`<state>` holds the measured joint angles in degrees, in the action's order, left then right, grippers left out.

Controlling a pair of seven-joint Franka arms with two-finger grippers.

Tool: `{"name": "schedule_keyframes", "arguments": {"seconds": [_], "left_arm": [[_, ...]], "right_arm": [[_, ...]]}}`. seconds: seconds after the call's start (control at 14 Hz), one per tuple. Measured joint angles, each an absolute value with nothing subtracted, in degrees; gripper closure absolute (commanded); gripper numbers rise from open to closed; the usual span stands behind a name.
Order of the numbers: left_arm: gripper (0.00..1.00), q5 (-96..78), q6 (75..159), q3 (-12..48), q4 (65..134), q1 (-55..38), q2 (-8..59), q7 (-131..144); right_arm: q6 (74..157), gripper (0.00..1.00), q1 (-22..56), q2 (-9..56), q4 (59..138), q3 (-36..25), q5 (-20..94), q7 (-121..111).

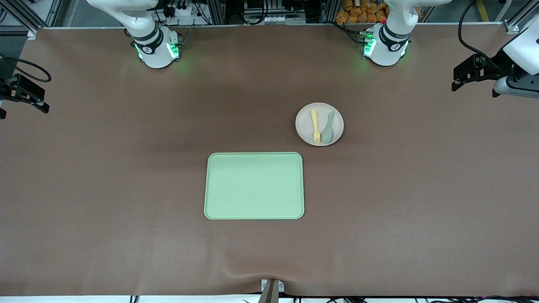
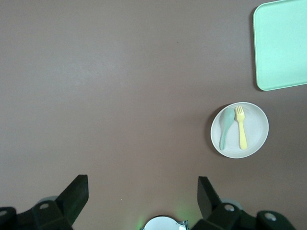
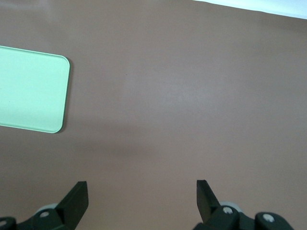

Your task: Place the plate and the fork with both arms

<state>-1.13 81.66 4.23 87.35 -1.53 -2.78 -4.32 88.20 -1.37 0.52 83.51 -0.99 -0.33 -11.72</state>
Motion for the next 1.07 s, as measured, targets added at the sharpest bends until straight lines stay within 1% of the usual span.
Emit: {"name": "schedule_keyframes", "arguments": {"seconds": [0.64, 1.07], "left_arm": [[0.0, -1.13, 81.33, 4.43, 89.42, -1.6, -2.24, -4.09], [0.0, -1.13, 81.44, 4.62, 90.04, -1.84, 0.03, -4.08]], "right_arm": [[87.77, 0.0, -1.65, 0.52, 83.63, -1.22, 0.44, -11.72], [87.68, 0.0, -1.66, 0.52, 83.64, -1.23, 0.57, -11.72]]}}
